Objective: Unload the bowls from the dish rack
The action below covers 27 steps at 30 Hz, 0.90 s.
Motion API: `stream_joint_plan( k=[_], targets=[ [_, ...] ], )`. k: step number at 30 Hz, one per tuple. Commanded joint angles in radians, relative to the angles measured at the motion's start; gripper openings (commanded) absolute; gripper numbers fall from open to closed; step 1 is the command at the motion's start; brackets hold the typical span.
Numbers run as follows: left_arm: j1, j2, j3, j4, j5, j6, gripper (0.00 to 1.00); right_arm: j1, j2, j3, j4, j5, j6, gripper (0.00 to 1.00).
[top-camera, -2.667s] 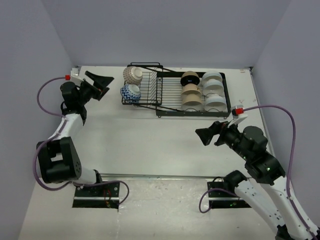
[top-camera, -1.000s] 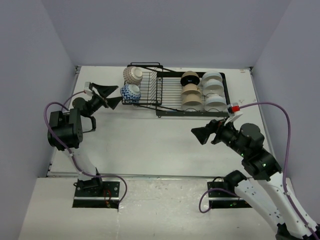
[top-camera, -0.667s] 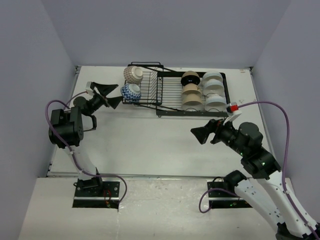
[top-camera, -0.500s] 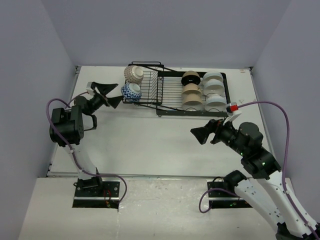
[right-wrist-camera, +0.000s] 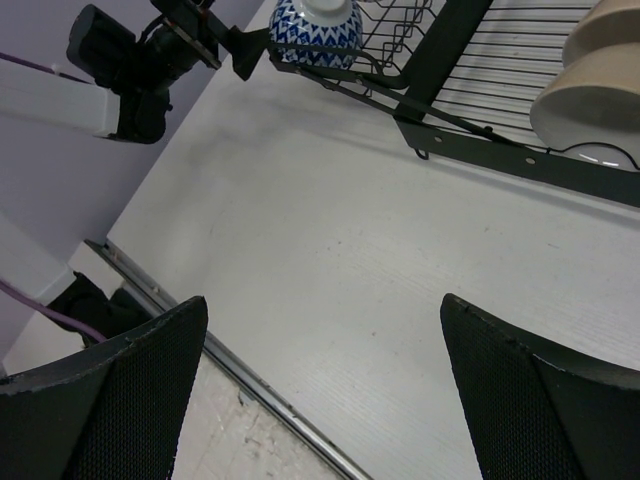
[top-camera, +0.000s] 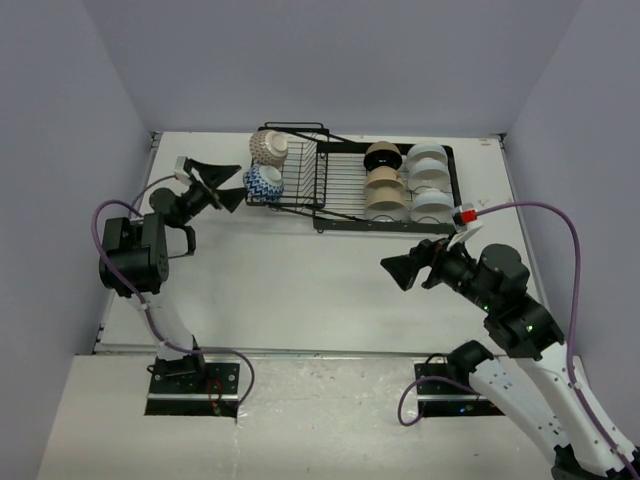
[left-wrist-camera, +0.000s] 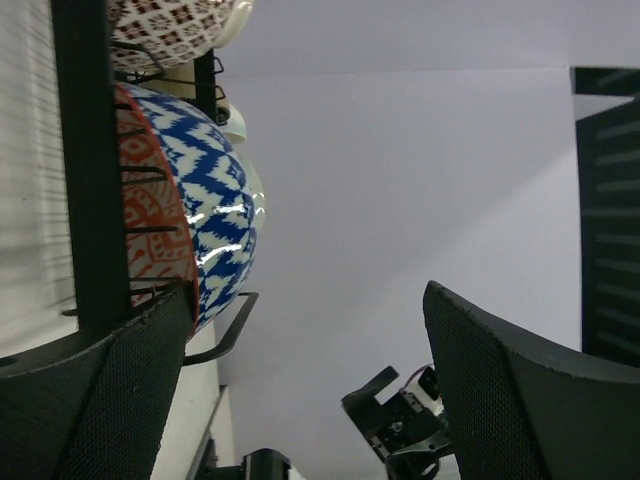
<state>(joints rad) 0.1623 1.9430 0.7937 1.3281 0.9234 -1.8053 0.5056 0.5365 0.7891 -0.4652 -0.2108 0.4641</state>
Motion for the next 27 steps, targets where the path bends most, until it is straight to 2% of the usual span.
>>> stream_joint_plan(
  k=[1,7,15,19,22,23,24,25,26,27],
  targets=[
    [-0.02,-0.101,0.029,0.214,0.005,0.15,0.94,0.002,0.005,0.039,-0.016,-0.024,-0.021,0.99],
    [-0.024,-0.108,0.061,0.195,0.015,0.17,0.95,0.002,0.008,0.036,-0.013,-0.032,-0.022,0.99],
    [-0.026,-0.058,0.036,0.201,0.0,0.161,0.94,0.004,0.006,0.033,-0.02,-0.025,-0.03,0.99],
    [-0.026,-0.084,0.032,0.191,0.002,0.176,0.94,0.002,0.011,0.033,-0.018,-0.016,-0.03,0.99],
    [-0.03,-0.165,0.045,0.015,0.003,0.305,0.95,0.002,0.029,0.032,-0.016,-0.012,-0.027,0.99],
    [-0.032,-0.194,0.064,-0.157,-0.003,0.425,0.96,0.002,0.034,0.03,-0.015,-0.009,-0.022,0.99],
    [-0.043,-0.255,0.079,-0.261,-0.014,0.496,0.97,0.001,0.037,0.027,-0.012,-0.009,-0.021,0.99],
    [-0.047,-0.286,0.1,-0.382,-0.056,0.667,0.98,0.002,0.042,0.027,-0.007,-0.01,-0.019,0.99],
    [-0.056,-0.317,0.167,-0.647,-0.093,0.764,0.99,0.001,0.045,0.025,-0.004,-0.012,-0.016,0.99],
    [-0.084,-0.363,0.217,-0.79,-0.136,0.859,1.0,0.002,0.046,0.024,0.0,-0.013,-0.015,0.99]
  ],
)
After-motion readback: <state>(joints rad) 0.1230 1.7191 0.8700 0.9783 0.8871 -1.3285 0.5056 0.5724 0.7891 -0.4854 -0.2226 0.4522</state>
